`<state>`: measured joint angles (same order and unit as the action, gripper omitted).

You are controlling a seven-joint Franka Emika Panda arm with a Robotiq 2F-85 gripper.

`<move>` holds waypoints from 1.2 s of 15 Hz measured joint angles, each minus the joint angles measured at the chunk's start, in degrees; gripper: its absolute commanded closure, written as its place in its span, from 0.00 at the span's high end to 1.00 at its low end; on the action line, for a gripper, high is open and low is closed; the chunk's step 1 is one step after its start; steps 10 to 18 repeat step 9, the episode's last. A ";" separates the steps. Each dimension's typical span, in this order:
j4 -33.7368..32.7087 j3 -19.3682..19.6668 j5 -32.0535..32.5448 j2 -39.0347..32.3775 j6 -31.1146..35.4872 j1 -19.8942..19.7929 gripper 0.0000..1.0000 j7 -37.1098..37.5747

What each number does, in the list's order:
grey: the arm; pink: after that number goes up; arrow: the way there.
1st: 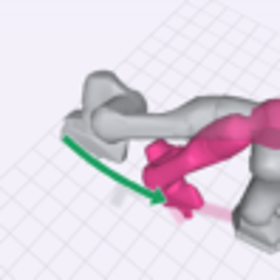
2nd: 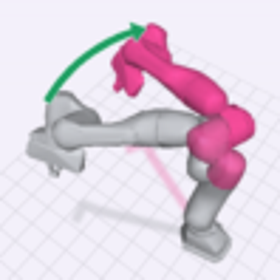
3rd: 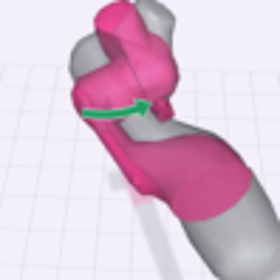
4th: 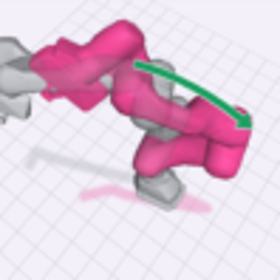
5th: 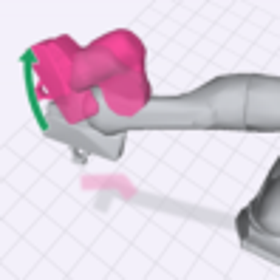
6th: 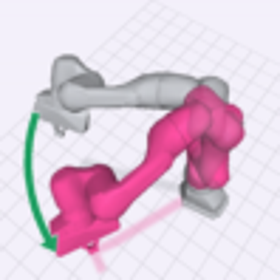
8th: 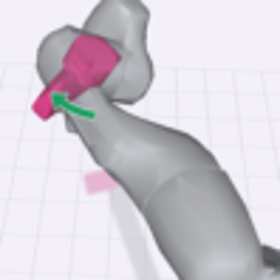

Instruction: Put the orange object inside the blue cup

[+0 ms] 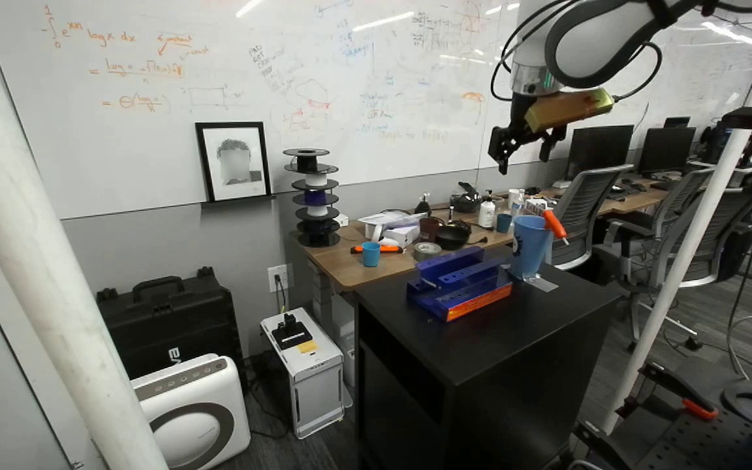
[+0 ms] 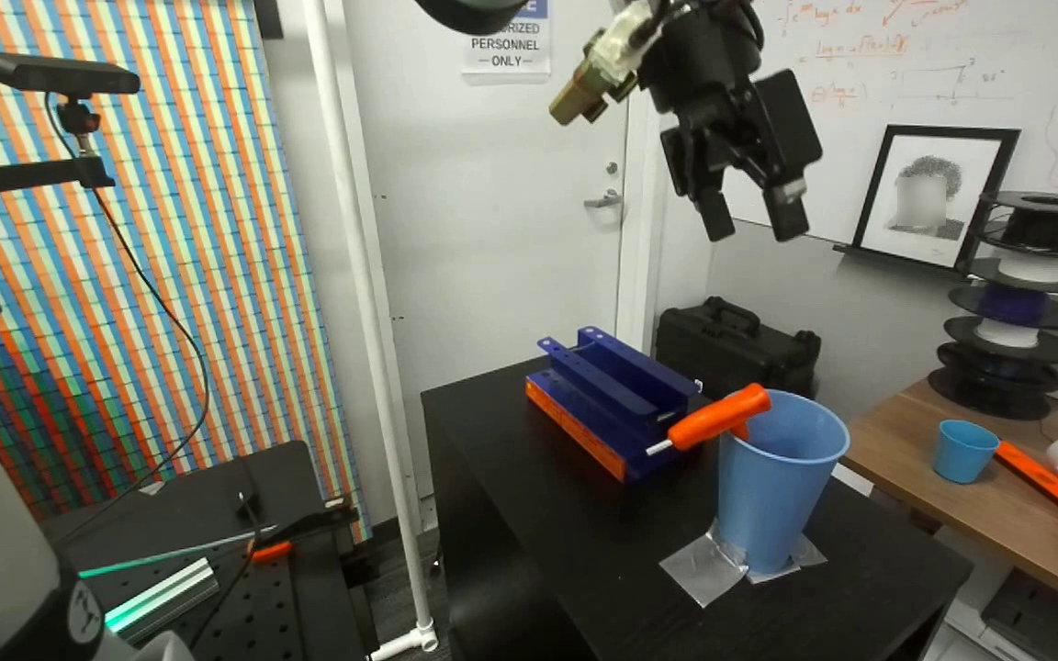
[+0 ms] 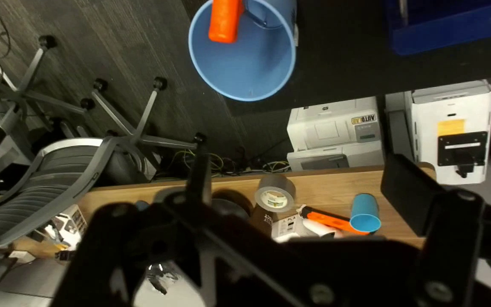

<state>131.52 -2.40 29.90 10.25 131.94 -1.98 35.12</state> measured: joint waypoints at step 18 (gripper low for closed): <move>2.32 -4.56 -18.36 3.10 -4.58 6.62 1.00 -14.07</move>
